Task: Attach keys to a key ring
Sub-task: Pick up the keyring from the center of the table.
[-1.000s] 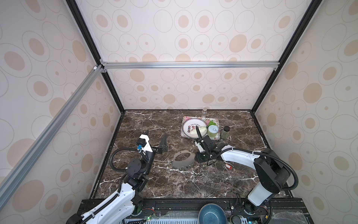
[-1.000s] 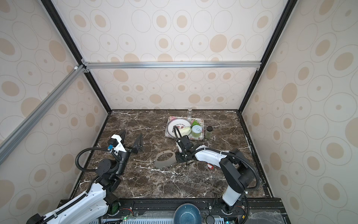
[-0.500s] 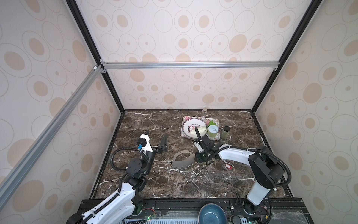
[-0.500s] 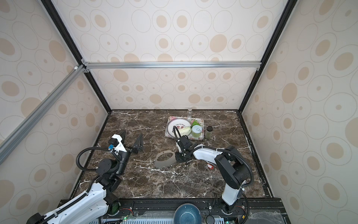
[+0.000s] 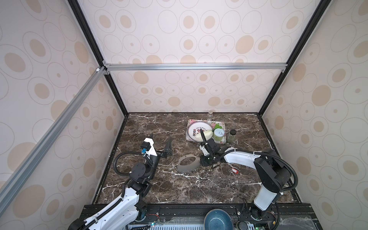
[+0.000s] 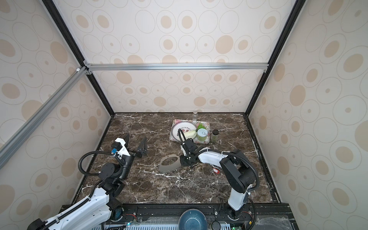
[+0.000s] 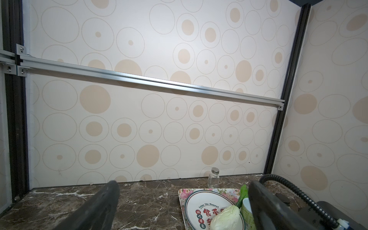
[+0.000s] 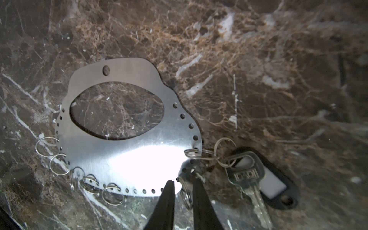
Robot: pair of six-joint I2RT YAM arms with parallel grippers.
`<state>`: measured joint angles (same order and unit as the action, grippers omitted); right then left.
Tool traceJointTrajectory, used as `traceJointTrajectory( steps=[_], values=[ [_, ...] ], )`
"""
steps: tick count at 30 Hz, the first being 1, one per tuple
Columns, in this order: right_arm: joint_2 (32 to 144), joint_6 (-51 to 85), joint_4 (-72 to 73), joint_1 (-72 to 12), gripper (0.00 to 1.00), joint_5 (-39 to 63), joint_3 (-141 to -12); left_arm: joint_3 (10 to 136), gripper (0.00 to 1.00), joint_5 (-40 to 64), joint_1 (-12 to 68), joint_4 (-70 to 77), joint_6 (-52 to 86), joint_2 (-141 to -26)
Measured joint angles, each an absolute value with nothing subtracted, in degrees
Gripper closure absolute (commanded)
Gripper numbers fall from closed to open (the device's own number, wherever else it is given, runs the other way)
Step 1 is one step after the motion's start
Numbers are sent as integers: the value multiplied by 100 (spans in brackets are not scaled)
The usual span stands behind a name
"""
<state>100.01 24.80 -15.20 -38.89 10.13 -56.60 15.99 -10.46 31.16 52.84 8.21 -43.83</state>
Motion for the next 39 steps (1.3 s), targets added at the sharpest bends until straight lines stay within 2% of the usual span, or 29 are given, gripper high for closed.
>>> traceJointTrajectory(
  steps=[15,23,28,39],
  values=[
    [10025,2475,-1518,-3889,92,1074,-5701,1599,0,-1048,3116,5284,821,-4381],
    [10029,2440,-1518,-3889,100,1094,-5723,1599,0,-1046,3116,5284,821,-4381],
    [9974,2250,-1500,-3898,100,1090,-5719,1599,0,-1046,3116,5284,821,-4381],
    [8383,1417,-646,-4292,100,685,-4978,1599,0,-947,3111,5280,821,-4480]
  ],
)
